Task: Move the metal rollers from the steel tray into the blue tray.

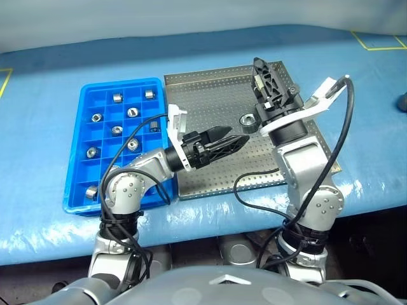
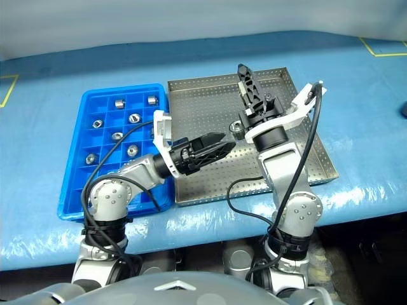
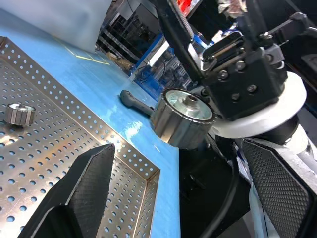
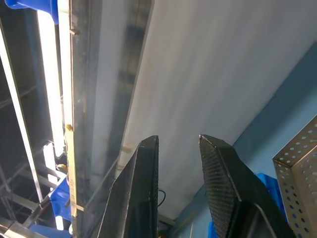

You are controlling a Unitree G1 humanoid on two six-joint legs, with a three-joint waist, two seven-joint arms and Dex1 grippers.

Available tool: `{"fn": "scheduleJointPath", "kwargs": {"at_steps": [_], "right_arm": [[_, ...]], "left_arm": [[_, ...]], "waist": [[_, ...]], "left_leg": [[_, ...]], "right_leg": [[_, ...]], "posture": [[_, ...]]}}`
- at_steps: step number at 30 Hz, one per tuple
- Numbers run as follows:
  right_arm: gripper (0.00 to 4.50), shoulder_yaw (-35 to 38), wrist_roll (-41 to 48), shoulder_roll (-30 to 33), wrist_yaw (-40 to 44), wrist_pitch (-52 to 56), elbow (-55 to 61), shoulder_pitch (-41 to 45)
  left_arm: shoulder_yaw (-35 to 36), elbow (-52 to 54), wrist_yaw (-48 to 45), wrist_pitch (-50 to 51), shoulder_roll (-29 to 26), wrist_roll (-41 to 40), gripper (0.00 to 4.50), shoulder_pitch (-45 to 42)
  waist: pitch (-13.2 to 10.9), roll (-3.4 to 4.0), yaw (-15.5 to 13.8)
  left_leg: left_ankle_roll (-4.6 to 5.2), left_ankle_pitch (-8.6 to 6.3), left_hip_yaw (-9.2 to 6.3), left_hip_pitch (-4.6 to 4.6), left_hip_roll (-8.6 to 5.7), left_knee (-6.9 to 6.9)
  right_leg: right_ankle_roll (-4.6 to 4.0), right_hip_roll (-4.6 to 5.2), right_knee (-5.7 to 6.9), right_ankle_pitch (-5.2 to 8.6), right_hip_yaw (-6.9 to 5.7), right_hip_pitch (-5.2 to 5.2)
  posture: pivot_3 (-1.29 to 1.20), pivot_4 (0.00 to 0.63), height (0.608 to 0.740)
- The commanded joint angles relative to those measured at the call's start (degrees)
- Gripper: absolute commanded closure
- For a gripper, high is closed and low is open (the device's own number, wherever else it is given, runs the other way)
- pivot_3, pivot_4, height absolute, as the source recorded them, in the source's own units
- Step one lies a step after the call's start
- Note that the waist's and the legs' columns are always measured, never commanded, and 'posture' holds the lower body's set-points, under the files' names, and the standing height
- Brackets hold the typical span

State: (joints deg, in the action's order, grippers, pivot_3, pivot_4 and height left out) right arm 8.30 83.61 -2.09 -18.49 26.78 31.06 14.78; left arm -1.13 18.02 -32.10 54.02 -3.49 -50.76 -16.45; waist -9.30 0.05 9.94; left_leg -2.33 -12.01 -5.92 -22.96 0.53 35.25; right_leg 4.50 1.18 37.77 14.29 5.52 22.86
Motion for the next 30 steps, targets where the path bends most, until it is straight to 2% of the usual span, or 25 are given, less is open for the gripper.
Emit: {"fn": "scheduleJointPath", "kwargs": {"at_steps": [1, 16, 19, 21, 30], "right_arm": [[3.12, -0.5, 0.9, 0.2, 0.8, -1.0, 1.1, 1.3], [3.12, -2.9, 1.3, 0.5, 1.1, -1.1, 1.0, 1.3], [3.08, -3.2, 1.1, 0.5, 1.1, -1.2, 1.1, 1.2], [3.08, -3.3, 1.0, 0.5, 1.1, -1.3, 1.1, 1.1], [3.08, -3.7, 0.6, 0.7, 1.3, -1.3, 0.9, 0.9]], "left_arm": [[-0.5, 1.9, 0.5, -1.2, 0.0, -1.0, 0.00, -0.1], [-3.8, -2.4, 0.9, -6.8, 2.2, 1.9, 0.00, -1.7], [-3.4, -2.8, 1.0, -7.8, 3.0, 1.5, 0.61, -1.7], [-3.3, -2.6, 0.9, -8.2, 3.0, 1.4, 1.25, -1.7], [-2.7, -3.2, 1.7, -8.9, 3.8, 0.9, 1.25, -1.7]], "waist": [[0.0, 0.00, 0.0], [0.0, 0.00, -0.4], [0.0, 0.00, -0.4], [0.0, 0.00, -0.4], [0.0, 0.00, -0.5]], "left_leg": [[0.00, 0.00, 0.00, 0.01, 0.00, 0.00], [0.00, 0.00, 0.01, 0.00, -0.01, -0.01], [0.00, 0.00, 0.01, 0.00, -0.01, 0.00], [0.00, 0.00, 0.01, -0.01, -0.01, -0.01], [0.00, 0.00, 0.01, -0.01, -0.01, -0.02]], "right_leg": [[0.00, 0.00, 0.01, 0.00, 0.00, 0.00], [-0.02, 0.00, -0.01, 0.01, 0.01, 0.00], [-0.01, 0.00, -0.02, 0.01, 0.01, 0.00], [-0.02, 0.00, -0.02, 0.01, 0.01, 0.01], [-0.02, 0.00, -0.03, 0.01, 0.01, 0.01]], "posture": [[-0.15, 0.150, 0.740], [-0.16, 0.150, 0.740], [-0.16, 0.150, 0.740], [-0.16, 0.150, 0.740], [-0.16, 0.150, 0.740]]}}
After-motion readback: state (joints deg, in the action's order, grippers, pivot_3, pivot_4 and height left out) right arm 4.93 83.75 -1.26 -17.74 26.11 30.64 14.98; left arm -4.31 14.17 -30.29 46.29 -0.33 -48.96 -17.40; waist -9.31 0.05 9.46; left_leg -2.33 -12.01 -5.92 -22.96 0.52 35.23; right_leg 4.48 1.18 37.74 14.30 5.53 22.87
